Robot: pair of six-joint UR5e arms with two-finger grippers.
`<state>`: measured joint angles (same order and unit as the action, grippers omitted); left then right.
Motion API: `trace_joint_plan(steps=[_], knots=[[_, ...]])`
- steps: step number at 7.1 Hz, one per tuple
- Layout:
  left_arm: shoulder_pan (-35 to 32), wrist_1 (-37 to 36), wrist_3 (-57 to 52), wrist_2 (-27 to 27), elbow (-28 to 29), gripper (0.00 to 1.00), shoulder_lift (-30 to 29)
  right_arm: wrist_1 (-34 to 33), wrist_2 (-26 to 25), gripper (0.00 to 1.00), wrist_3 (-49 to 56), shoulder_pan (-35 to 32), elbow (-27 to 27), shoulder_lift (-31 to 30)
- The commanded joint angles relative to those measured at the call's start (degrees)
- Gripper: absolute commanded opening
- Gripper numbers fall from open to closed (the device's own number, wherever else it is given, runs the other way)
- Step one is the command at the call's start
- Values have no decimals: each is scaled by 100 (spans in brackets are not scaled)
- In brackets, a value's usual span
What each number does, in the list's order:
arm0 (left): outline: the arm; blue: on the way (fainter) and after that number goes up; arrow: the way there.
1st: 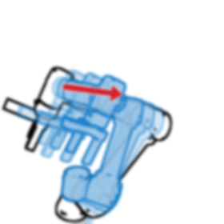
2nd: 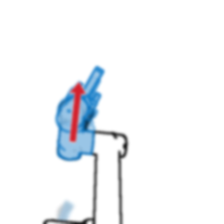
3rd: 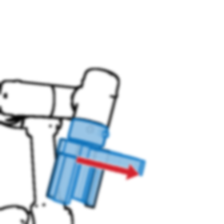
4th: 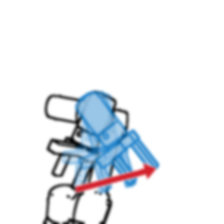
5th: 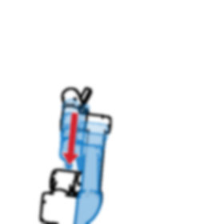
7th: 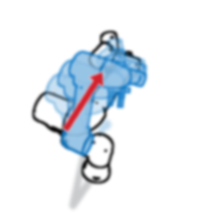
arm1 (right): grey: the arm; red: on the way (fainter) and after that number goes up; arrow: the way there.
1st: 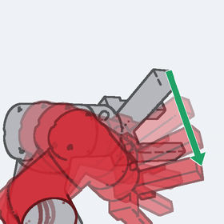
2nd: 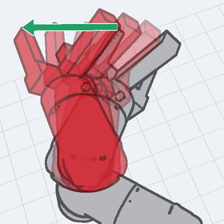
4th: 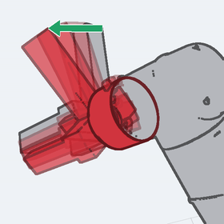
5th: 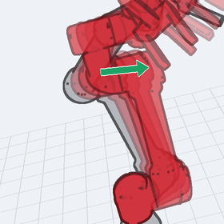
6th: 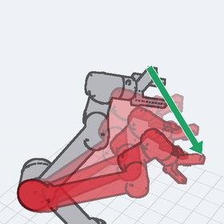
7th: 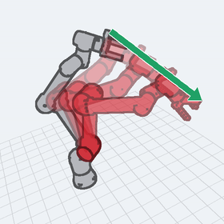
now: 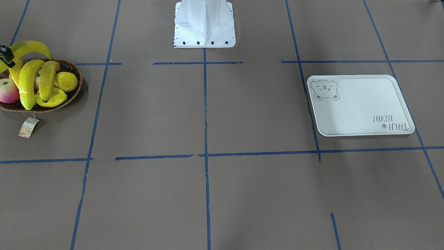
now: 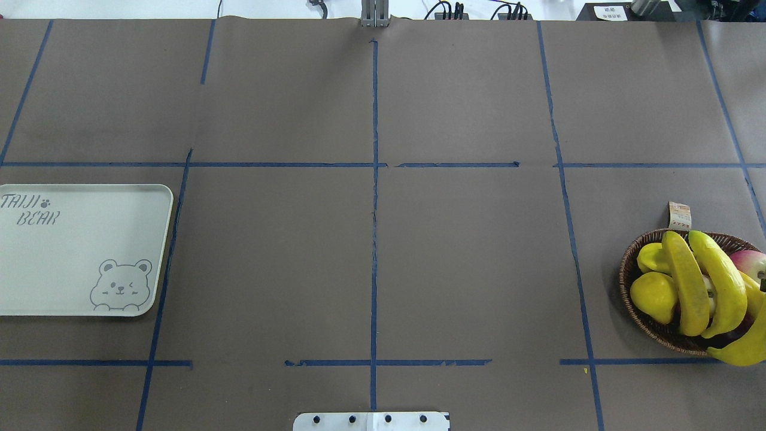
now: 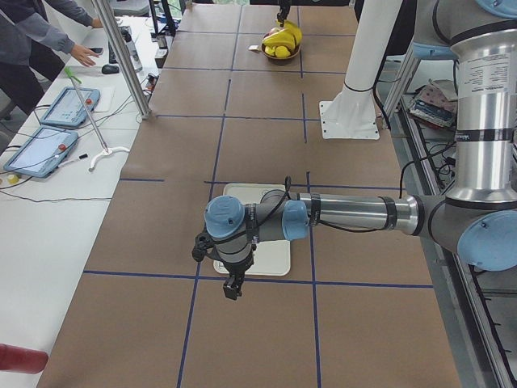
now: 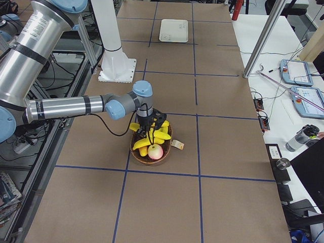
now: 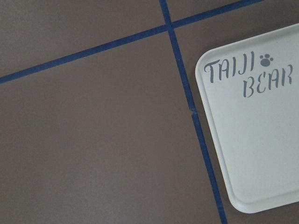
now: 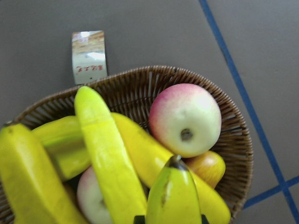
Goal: Transfer all bananas from basket to plate
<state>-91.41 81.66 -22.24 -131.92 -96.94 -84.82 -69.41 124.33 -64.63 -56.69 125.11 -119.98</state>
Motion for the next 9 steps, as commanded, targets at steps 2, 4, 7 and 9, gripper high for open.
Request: trace_joint_plan(steps=[2, 4, 7, 9], knots=[[26, -1, 0, 0, -113, 100, -9, 50, 1748, 0, 275, -789, 427, 349], [613, 34, 44, 0, -647, 100, -96, 339, 2014, 0, -30, -773, 8, 1306], [1141, 1105, 915, -749, -756, 100, -677, 1199, 1886, 1, -2054, -240, -871, 3106], [1720, 1665, 1633, -1563, -808, 100, -834, 1202, 539, 1, -3147, 908, -1031, 4074]])
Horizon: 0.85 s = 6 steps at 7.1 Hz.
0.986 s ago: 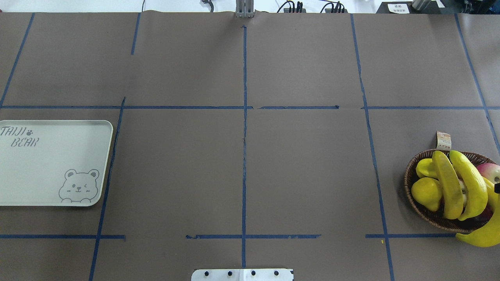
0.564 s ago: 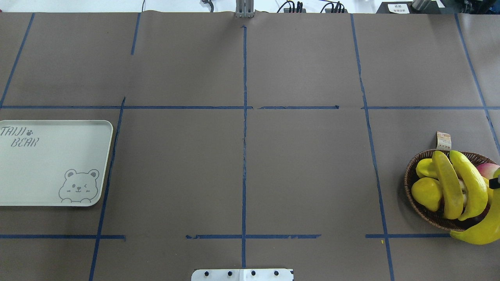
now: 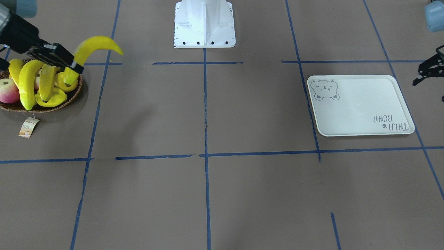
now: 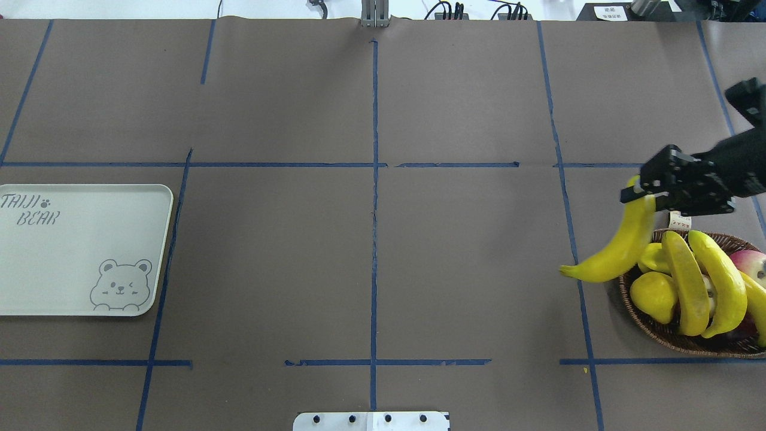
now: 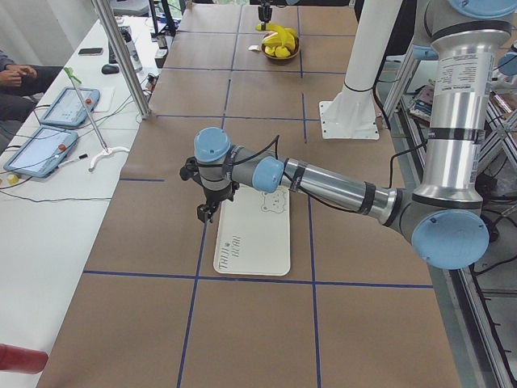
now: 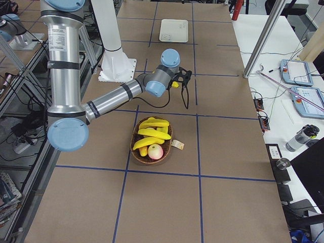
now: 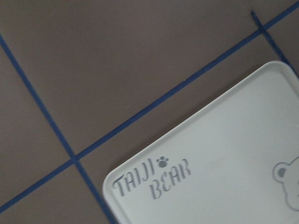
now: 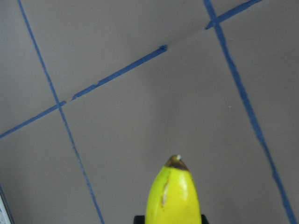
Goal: Transfer all bananas from basket to plate
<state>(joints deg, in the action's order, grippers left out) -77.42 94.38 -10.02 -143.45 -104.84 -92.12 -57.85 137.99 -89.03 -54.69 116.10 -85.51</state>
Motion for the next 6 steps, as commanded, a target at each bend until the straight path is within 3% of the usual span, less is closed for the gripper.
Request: trace_joint_plan(steps=[1, 3, 4, 6], knots=[[664, 971, 735, -420, -89, 100, -217, 46, -1331, 1, -1061, 1149, -209, 997], [2005, 1862, 2082, -412, -54, 100, -769, 46, -2052, 1, -1406, 1801, -524, 1683], [2325, 2300, 2701, -412, 85, 100, -1199, 46, -2309, 1, -1450, 2057, -727, 2017], [3027, 2401, 3843, -394, 96, 100, -1990, 29, -3098, 1, -1600, 2567, -886, 2362]])
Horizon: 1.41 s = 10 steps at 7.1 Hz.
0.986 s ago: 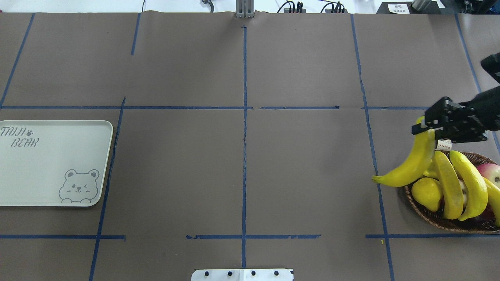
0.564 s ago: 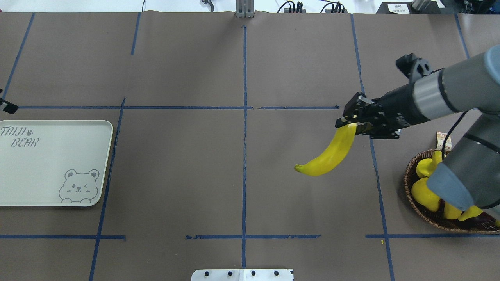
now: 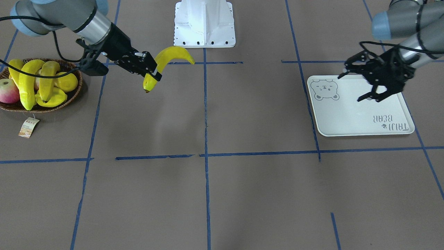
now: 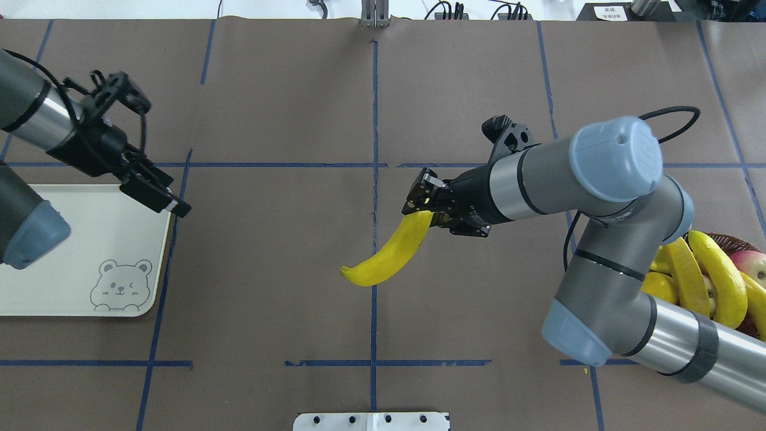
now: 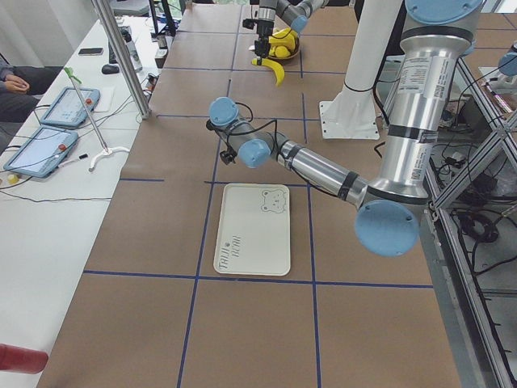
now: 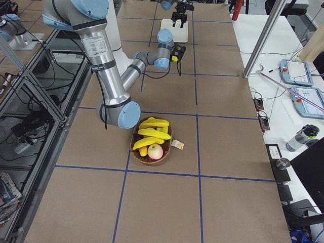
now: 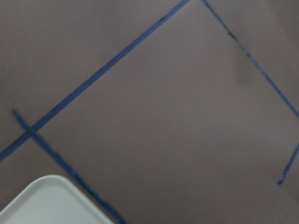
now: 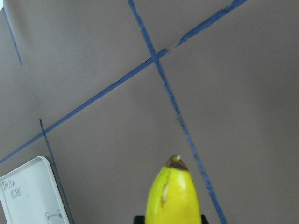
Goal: Transfer all bananas from basket to plate
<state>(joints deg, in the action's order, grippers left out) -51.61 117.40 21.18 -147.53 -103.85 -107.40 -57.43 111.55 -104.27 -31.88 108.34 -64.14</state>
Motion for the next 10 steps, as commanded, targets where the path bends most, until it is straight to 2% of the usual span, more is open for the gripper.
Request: trace_joint_plan(steps=[1, 2, 3, 4, 5, 7, 8, 10], knots=[[676, 99, 1017, 14, -39, 100, -806, -14, -511, 1, -180, 331, -259, 409], [1140, 107, 1020, 31, -39, 100, -1009, -5, -503, 1, -312, 349, -286, 454], [1284, 134, 1002, 40, -22, 100, -1116, 4, -512, 2, -330, 367, -278, 464], [1468, 578, 1002, 49, 83, 99, -1108, 13, -503, 2, -339, 367, -278, 472], [1592, 1026, 1011, 49, 327, 99, -1134, 13, -503, 3, -348, 384, -278, 498], [1628, 1153, 1011, 57, 470, 99, -1257, 21, -503, 4, -401, 472, -260, 543], [1628, 1153, 1046, 57, 479, 96, -1327, 13, -512, 5, -444, 559, -269, 621], [1628, 1145, 1081, 57, 479, 81, -1363, 13, -512, 5, -454, 604, -269, 613]])
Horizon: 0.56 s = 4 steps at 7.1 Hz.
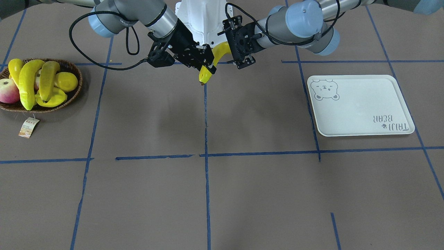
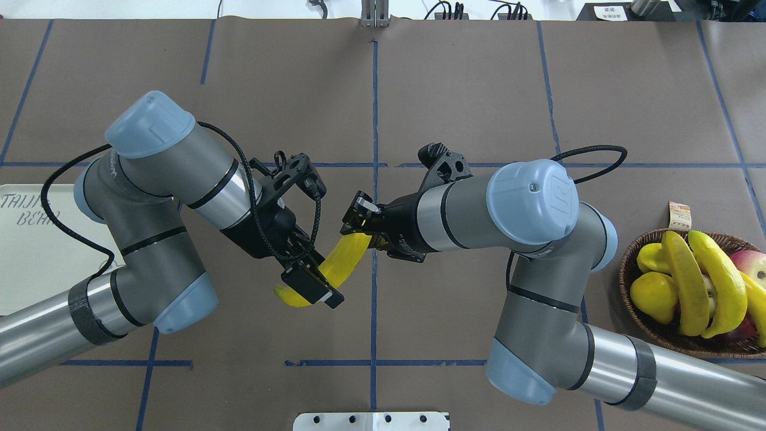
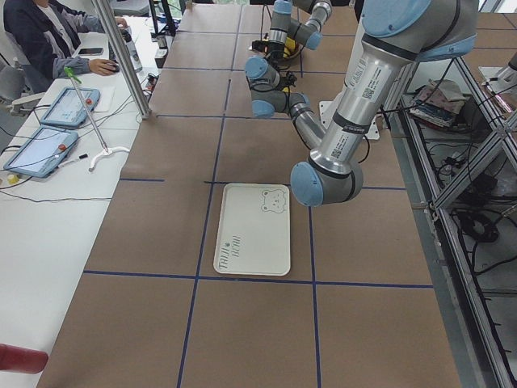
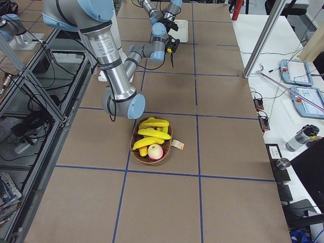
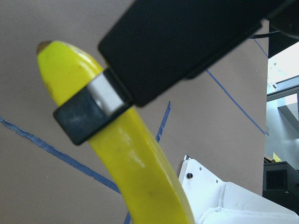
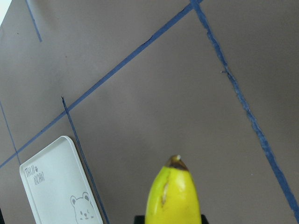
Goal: Transfer all bananas from basket to plate
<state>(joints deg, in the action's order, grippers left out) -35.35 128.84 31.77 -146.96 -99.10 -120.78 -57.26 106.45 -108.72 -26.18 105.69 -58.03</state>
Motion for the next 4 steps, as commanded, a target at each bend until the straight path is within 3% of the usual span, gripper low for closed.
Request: trace_joint_plan(steps=[1, 4], knots=[[-7, 1, 22, 0, 4, 71, -16, 4, -1, 5, -18, 34, -5, 11], [-15, 1, 31, 0, 4, 49, -15, 4, -1, 8, -18, 34, -5, 3]])
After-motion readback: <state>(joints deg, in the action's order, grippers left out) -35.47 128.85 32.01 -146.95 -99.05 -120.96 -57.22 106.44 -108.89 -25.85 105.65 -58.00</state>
